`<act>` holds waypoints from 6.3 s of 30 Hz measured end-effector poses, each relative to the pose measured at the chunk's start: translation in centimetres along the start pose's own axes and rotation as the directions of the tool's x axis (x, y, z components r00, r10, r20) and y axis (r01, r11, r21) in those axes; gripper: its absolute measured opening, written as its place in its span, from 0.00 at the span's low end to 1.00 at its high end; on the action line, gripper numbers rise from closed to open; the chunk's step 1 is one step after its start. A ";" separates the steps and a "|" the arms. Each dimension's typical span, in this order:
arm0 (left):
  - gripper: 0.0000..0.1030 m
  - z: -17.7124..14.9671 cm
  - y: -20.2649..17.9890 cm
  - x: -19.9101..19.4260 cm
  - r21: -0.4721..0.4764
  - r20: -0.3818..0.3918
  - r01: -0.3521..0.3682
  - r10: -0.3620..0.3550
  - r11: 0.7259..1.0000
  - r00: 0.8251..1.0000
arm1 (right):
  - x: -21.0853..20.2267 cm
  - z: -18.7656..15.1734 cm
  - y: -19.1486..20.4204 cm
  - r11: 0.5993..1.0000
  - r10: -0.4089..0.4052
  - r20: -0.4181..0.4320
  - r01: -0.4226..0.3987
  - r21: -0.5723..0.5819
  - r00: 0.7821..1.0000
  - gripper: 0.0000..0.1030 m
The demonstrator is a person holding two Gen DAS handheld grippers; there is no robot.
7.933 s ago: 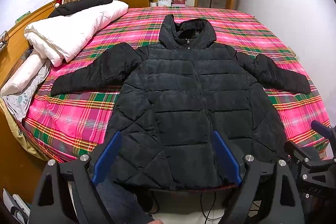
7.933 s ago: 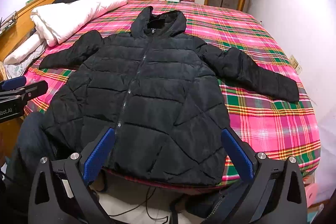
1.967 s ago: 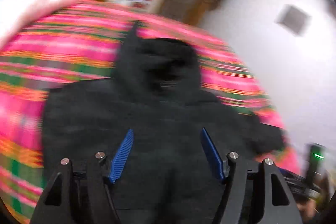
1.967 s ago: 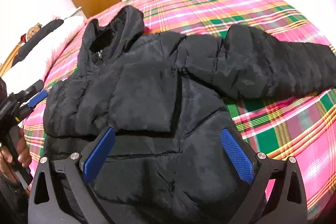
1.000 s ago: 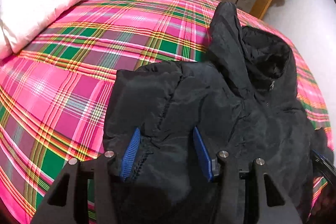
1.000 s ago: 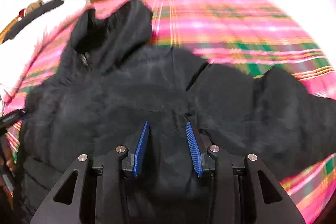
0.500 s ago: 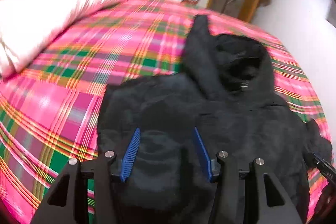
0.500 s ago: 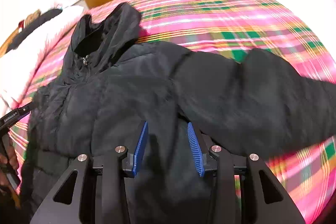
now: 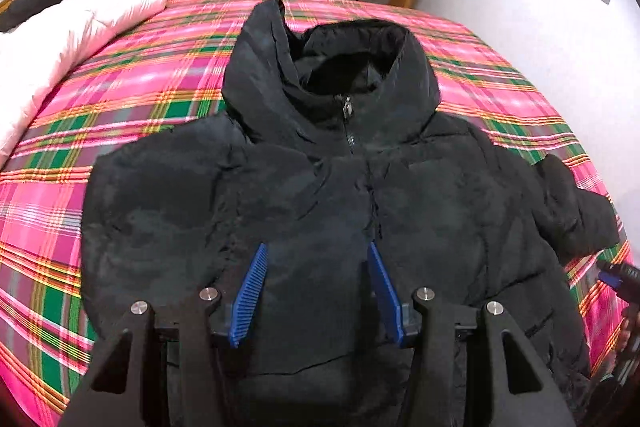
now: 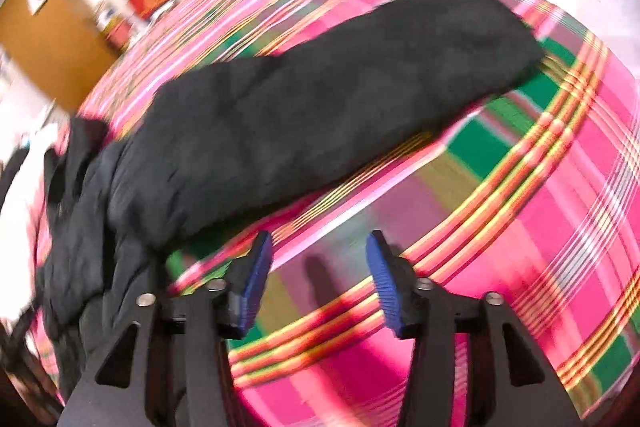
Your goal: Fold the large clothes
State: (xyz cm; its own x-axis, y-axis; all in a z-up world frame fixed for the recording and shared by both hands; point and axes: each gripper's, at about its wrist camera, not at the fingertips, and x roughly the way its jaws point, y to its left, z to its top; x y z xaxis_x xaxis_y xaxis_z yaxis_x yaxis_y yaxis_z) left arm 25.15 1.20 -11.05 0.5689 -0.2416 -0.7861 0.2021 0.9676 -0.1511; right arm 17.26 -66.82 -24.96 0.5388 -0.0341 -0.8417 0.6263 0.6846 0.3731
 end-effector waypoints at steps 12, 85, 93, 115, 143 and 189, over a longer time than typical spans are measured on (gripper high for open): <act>0.52 0.0 0.1 2.4 0.001 -0.013 -0.059 0.059 0.998 0.998 | 3.4 6.4 -5.2 0.974 0.102 0.106 -0.121 0.192 0.989 0.55; 0.26 -0.1 4.4 1.7 -0.222 -0.058 0.155 -0.172 0.963 0.983 | 2.6 -3.2 22.6 0.893 0.216 -0.066 -0.225 -0.390 0.974 0.40; 0.17 -1.7 3.5 1.9 -0.112 -0.074 0.027 -0.036 0.993 0.997 | 6.2 -6.9 24.0 0.827 0.164 -0.109 -0.197 -0.526 0.980 0.32; 0.21 2.3 2.7 1.3 -0.056 0.077 -0.019 0.024 0.998 0.997 | 6.3 -0.1 26.5 0.818 0.079 -0.005 -0.068 -0.572 0.997 0.35; 0.27 -0.4 1.7 2.2 0.041 -0.077 -0.033 0.036 0.999 0.996 | 4.7 -7.5 26.3 0.768 0.081 -0.079 -0.113 -0.630 0.994 0.35; 0.45 22.3 6.4 15.9 -0.032 -0.033 -0.094 0.093 0.995 0.995 | 12.9 7.2 45.6 0.692 0.189 -0.091 -0.198 -0.694 0.978 0.46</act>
State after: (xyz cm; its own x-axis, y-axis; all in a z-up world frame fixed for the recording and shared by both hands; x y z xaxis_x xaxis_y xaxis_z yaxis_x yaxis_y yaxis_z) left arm 53.22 1.98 -11.15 0.5589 -0.1480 -0.8159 0.1222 0.9879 -0.0955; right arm 56.86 -41.28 -15.99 0.5943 0.1622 -0.7877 -0.0644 0.9859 0.1544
